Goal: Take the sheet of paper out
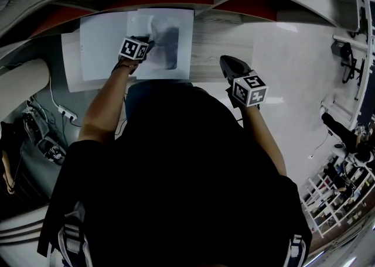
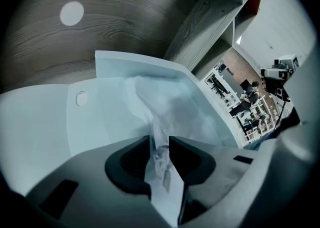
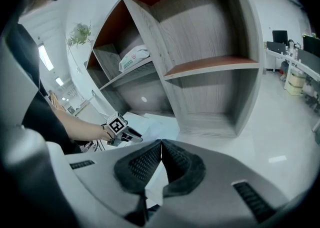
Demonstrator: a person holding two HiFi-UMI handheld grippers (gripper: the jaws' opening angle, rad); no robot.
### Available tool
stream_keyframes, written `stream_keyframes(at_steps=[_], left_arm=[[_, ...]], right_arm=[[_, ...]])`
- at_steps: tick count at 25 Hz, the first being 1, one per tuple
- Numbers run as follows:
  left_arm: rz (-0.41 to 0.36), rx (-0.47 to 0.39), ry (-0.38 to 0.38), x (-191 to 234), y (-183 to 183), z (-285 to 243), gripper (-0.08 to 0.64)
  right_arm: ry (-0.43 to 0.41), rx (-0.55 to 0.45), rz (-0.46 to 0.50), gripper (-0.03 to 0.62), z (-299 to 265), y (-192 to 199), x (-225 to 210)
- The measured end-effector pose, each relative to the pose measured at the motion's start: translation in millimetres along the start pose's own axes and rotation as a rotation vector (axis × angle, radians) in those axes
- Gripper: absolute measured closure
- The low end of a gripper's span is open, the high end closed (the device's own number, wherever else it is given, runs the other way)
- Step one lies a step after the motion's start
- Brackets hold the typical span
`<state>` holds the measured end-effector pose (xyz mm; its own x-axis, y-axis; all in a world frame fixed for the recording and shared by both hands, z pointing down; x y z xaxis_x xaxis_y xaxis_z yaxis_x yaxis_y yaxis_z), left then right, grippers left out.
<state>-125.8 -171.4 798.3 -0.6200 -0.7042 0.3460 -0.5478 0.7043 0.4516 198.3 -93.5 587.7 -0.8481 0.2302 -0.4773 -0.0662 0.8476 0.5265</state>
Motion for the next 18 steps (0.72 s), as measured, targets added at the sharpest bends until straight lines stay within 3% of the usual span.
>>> stream_keyframes(at_steps=[10, 18], left_arm=[[0.008, 0.028, -0.036, 8.1, 1.0, -0.3, 0.515], [-0.017, 0.035, -0.040, 9.9, 0.1, -1.2, 0.538]], right_arm=[[-0.008, 0.006, 0.002, 0.580, -4.4, -2.6, 0.7], [-0.008, 0.009, 0.005, 0.578, -6.4, -4.4, -0.3]])
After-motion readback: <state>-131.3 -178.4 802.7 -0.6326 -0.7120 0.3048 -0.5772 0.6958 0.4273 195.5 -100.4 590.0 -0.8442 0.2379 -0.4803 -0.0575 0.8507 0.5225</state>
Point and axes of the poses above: the fingertips, and each gripper's own axes: z backward along the fingers, x to its left, y out of its underside, the point moved 7 cm from there along z, backward along the fingers, and after that the axes turned 12 degrees about -z, right-handed, at the moved point
